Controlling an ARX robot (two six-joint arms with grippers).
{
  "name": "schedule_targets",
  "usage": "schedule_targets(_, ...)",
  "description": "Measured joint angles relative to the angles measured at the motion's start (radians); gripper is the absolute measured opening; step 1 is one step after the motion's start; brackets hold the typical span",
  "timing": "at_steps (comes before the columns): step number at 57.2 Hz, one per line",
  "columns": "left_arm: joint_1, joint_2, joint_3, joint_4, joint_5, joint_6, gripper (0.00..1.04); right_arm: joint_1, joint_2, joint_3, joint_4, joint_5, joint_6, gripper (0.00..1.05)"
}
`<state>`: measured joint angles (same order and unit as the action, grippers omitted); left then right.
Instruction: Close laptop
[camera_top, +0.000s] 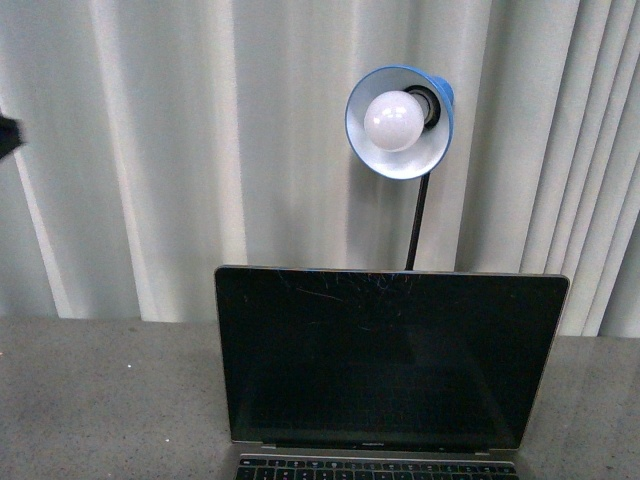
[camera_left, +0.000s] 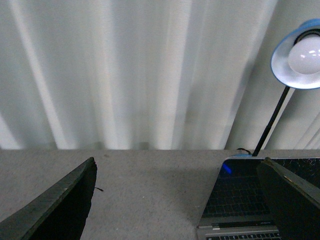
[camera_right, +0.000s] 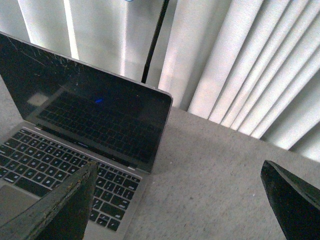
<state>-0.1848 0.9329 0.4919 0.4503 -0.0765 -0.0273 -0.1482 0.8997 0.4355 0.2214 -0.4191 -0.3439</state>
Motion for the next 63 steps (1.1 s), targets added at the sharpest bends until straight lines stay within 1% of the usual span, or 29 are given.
schedule_targets(5, -0.063, 0.176, 0.115, 0.041, -0.007, 0.054, 0.98, 0.008, 0.135, 0.078, 0.051, 0.002, -0.074, 0.97)
schedule_targets(12, -0.116, 0.345, 0.255, 0.042, 0.016, 0.113, 0.98, 0.013, 0.298, 0.190, 0.113, -0.010, -0.155, 0.97)
schedule_targets(18, -0.131, 0.467, 0.372, -0.001, 0.020, 0.147, 0.98, 0.029, 0.404, 0.269, 0.114, -0.037, -0.208, 0.97)
schedule_targets(24, -0.132, 0.571, 0.483, -0.053, 0.023, 0.140, 0.98, 0.064, 0.469, 0.328, 0.119, -0.056, -0.255, 0.97)
schedule_targets(28, -0.134, 0.625, 0.537, -0.076, 0.014, 0.155, 0.98, 0.093, 0.497, 0.362, 0.093, -0.063, -0.311, 0.97)
schedule_targets(30, -0.137, 0.645, 0.554, -0.081, 0.005, 0.167, 0.98, 0.107, 0.510, 0.378, 0.080, -0.055, -0.336, 0.93)
schedule_targets(32, -0.143, 0.669, 0.578, -0.089, -0.005, 0.192, 0.98, 0.124, 0.529, 0.402, 0.058, -0.055, -0.372, 0.84)
schedule_targets(33, -0.148, 0.683, 0.594, -0.096, -0.018, 0.212, 0.96, 0.129, 0.537, 0.411, 0.045, -0.055, -0.395, 0.80)
schedule_targets(36, -0.169, 0.717, 0.625, -0.100, -0.048, 0.272, 0.82, 0.144, 0.570, 0.449, 0.007, -0.053, -0.466, 0.66)
schedule_targets(40, -0.192, 0.750, 0.659, -0.129, -0.053, 0.329, 0.66, 0.155, 0.600, 0.486, -0.026, -0.053, -0.535, 0.49)
schedule_targets(44, -0.205, 0.774, 0.688, -0.167, -0.055, 0.364, 0.53, 0.161, 0.616, 0.512, -0.048, -0.052, -0.589, 0.38)
schedule_targets(45, -0.206, 0.777, 0.691, -0.171, -0.055, 0.371, 0.51, 0.163, 0.620, 0.520, -0.058, -0.053, -0.602, 0.34)
schedule_targets(46, -0.209, 0.782, 0.697, -0.180, -0.056, 0.378, 0.48, 0.164, 0.622, 0.525, -0.063, -0.053, -0.605, 0.32)
schedule_targets(48, -0.212, 0.793, 0.708, -0.195, -0.059, 0.397, 0.41, 0.168, 0.631, 0.541, -0.080, -0.054, -0.632, 0.25)
schedule_targets(49, -0.213, 0.795, 0.709, -0.198, -0.059, 0.404, 0.39, 0.170, 0.633, 0.544, -0.083, -0.054, -0.634, 0.23)
schedule_targets(51, -0.214, 0.803, 0.713, -0.207, -0.056, 0.426, 0.32, 0.175, 0.643, 0.560, -0.095, -0.054, -0.653, 0.16)
schedule_targets(52, -0.214, 0.805, 0.713, -0.209, -0.055, 0.428, 0.30, 0.178, 0.648, 0.568, -0.099, -0.054, -0.660, 0.13)
schedule_targets(55, -0.215, 0.816, 0.722, -0.224, -0.050, 0.452, 0.19, 0.184, 0.663, 0.590, -0.111, -0.054, -0.674, 0.04)
schedule_targets(56, -0.215, 0.818, 0.724, -0.227, -0.049, 0.454, 0.17, 0.187, 0.668, 0.598, -0.115, -0.053, -0.684, 0.03)
schedule_targets(60, -0.215, 0.830, 0.740, -0.246, -0.044, 0.472, 0.05, 0.196, 0.687, 0.619, -0.127, -0.053, -0.697, 0.03)
schedule_targets(63, -0.215, 0.840, 0.757, -0.263, -0.044, 0.481, 0.04, 0.204, 0.706, 0.634, -0.140, -0.051, -0.725, 0.03)
